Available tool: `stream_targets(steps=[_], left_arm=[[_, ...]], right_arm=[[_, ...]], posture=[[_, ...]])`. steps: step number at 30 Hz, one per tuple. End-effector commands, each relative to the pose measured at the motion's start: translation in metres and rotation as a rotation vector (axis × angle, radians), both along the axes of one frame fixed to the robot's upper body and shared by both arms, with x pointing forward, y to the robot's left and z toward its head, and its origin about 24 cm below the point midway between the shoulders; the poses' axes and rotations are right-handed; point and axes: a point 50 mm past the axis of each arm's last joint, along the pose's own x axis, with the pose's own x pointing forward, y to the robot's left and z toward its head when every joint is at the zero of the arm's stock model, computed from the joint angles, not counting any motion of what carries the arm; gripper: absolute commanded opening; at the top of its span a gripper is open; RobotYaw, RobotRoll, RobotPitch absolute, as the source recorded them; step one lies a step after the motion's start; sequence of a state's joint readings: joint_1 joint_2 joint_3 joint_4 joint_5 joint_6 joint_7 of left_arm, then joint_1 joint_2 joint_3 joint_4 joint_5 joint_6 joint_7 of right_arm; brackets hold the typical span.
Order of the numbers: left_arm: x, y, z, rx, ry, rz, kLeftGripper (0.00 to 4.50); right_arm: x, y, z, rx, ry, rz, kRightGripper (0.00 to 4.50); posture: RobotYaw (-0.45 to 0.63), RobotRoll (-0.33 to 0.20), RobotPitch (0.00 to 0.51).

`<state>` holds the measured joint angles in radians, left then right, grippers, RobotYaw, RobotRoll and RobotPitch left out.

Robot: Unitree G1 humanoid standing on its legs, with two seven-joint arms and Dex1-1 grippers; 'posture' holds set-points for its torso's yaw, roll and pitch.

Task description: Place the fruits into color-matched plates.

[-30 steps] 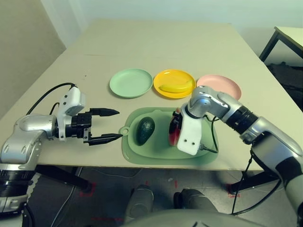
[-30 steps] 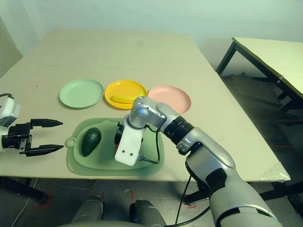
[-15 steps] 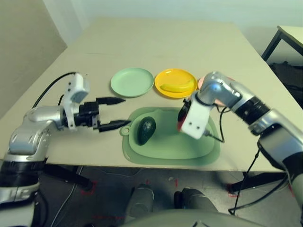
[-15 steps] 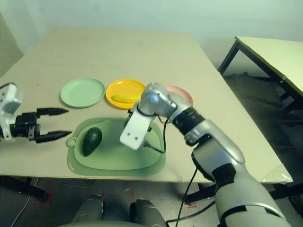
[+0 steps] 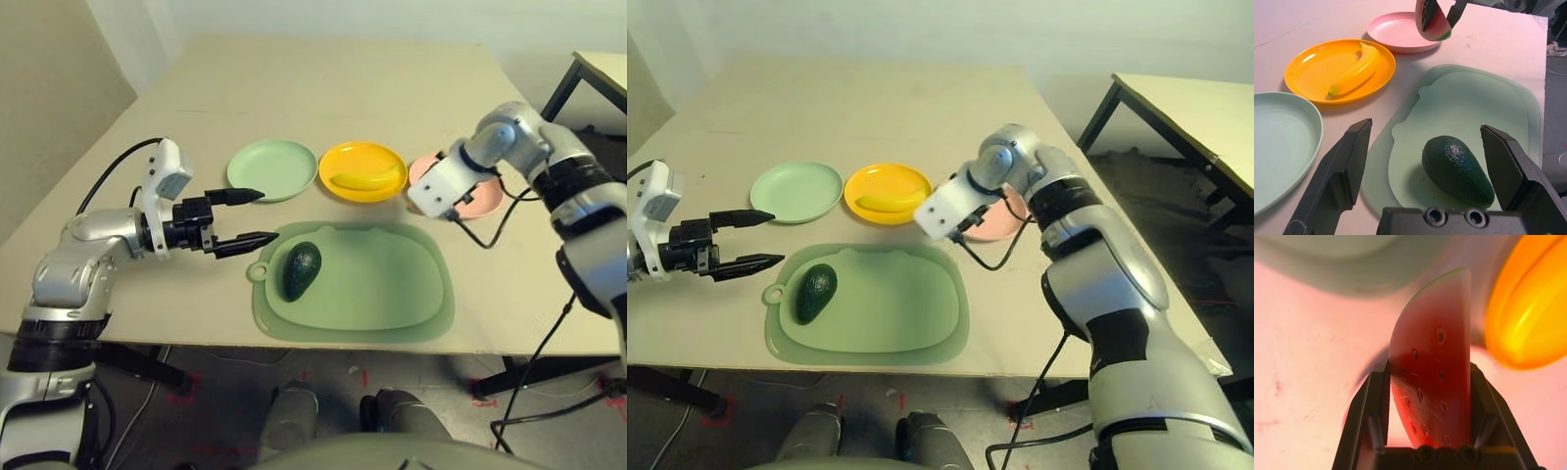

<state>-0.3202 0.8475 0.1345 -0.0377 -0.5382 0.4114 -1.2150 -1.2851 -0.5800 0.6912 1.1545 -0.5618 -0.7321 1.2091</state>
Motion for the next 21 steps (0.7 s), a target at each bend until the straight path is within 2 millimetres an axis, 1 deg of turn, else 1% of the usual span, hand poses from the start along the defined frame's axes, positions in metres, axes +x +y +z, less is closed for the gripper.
stream_targets(steps=[1,5,9,15,21], left_arm=[[-0.002,-0.001,-0.003,0.028,0.015,-0.015,4.5],[-0.004,-0.002,-0.003,0.021,0.022,-0.029,4.5],[-0.007,-0.001,-0.002,0.021,0.025,-0.032,4.5],[-0.011,-0.001,-0.002,0.023,0.033,-0.035,4.5],[-0.012,-0.002,-0.002,0.025,0.033,-0.041,4.5]], right_arm=[[0.003,-0.003,-0.008,0.008,-0.013,-0.038,2.05],[0.006,-0.014,-0.02,-0.014,-0.06,-0.099,2.05],[0.008,-0.02,-0.026,-0.02,-0.102,-0.135,2.05],[0.012,-0.022,-0.029,-0.018,-0.173,-0.161,2.05],[0.013,-0.024,-0.032,-0.028,-0.199,-0.174,2.05]], posture=[[0.13,0.0,0.081],[0.13,0.0,0.084],[0.14,0.0,0.084],[0.15,0.0,0.085],[0.15,0.0,0.086]])
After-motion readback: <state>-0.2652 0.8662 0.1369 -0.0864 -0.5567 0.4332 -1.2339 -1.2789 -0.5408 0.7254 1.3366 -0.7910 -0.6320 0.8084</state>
